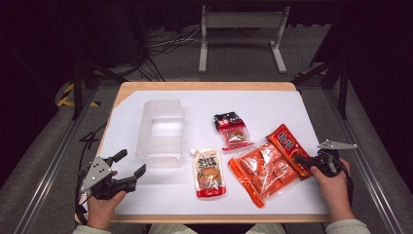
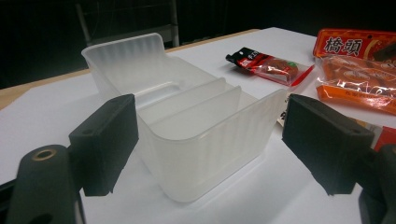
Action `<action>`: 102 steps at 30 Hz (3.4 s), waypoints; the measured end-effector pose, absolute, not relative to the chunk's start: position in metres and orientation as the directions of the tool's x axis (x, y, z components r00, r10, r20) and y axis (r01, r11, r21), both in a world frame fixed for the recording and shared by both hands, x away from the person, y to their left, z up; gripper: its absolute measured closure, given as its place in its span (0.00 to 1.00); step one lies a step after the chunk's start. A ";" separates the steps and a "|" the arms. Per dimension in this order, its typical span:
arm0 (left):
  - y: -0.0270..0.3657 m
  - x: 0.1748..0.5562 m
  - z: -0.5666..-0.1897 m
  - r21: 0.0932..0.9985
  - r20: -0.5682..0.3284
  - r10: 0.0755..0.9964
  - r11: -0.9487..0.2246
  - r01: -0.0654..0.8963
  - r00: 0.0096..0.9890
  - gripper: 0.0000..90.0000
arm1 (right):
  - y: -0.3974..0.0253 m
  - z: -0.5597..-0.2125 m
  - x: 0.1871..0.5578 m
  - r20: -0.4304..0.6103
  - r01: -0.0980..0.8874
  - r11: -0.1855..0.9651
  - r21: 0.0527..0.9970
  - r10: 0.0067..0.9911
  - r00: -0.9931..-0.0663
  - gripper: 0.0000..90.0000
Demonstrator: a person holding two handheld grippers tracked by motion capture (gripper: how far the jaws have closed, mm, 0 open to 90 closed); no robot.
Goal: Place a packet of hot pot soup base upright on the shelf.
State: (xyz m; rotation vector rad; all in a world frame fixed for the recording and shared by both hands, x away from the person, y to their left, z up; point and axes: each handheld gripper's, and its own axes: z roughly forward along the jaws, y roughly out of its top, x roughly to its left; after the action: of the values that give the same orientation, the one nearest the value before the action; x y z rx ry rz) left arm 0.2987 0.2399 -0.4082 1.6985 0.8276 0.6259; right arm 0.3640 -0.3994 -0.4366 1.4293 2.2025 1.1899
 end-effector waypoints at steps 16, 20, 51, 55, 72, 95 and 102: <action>0.232 0.309 -0.396 0.968 -0.054 0.781 -0.112 0.225 0.622 0.18 | -0.404 -0.405 0.354 0.247 0.619 0.144 0.772 0.830 -0.501 1.00; 0.229 0.308 -0.392 0.969 -0.034 0.777 -0.128 0.210 0.629 0.21 | -0.403 -0.394 0.353 0.251 0.604 0.143 0.784 0.817 -0.519 1.00; 0.212 0.316 -0.364 0.964 0.015 0.769 -0.182 0.196 0.639 0.28 | -0.350 -0.299 0.330 0.199 0.441 0.215 0.871 0.666 -0.719 1.00; 0.211 0.317 -0.362 0.963 0.014 0.764 -0.185 0.198 0.645 0.27 | -0.345 -0.291 0.328 0.200 0.429 0.218 0.877 0.646 -0.737 1.00; 0.203 0.333 -0.364 0.955 -0.041 0.704 -0.180 0.234 0.709 0.32 | -0.326 -0.264 0.327 0.190 0.383 0.244 0.891 0.566 -0.802 1.00; 0.173 0.349 -0.367 0.950 -0.097 0.605 -0.181 0.255 0.790 0.22 | -0.306 -0.226 0.342 0.123 0.301 0.272 0.914 0.521 -0.845 1.00; 0.161 0.354 -0.361 0.952 -0.105 0.564 -0.181 0.246 0.819 0.25 | -0.294 -0.216 0.350 0.105 0.278 0.287 0.917 0.497 -0.861 1.00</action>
State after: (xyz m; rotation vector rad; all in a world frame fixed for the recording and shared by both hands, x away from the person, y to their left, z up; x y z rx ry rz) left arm 0.3536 0.1611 -0.3606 1.7664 0.6261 0.3197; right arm 0.3502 -0.2935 -0.2155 0.7194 2.3520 1.6105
